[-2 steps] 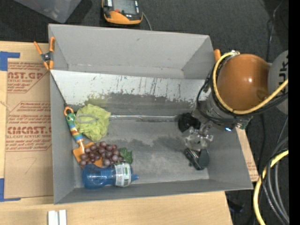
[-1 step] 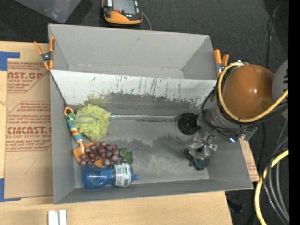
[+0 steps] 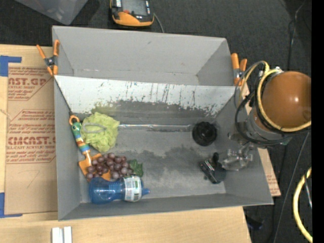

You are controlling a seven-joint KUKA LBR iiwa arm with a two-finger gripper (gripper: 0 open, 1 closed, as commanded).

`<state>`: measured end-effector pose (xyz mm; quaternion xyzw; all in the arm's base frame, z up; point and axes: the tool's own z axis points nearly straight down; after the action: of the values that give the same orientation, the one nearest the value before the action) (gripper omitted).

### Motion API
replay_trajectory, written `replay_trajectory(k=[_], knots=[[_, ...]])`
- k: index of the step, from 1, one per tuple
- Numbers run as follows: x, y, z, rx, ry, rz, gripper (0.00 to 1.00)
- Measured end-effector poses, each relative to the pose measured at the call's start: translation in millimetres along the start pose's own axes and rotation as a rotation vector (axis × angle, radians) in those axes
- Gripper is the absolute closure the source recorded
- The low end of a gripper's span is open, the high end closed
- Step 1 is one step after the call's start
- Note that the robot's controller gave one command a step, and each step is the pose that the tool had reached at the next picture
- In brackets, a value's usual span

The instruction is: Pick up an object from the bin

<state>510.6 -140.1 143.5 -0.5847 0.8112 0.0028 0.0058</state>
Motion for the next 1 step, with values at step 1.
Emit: replay_trajectory(k=[1], knots=[[-0.1,0.0,0.0,0.000,0.000,0.000,0.00]])
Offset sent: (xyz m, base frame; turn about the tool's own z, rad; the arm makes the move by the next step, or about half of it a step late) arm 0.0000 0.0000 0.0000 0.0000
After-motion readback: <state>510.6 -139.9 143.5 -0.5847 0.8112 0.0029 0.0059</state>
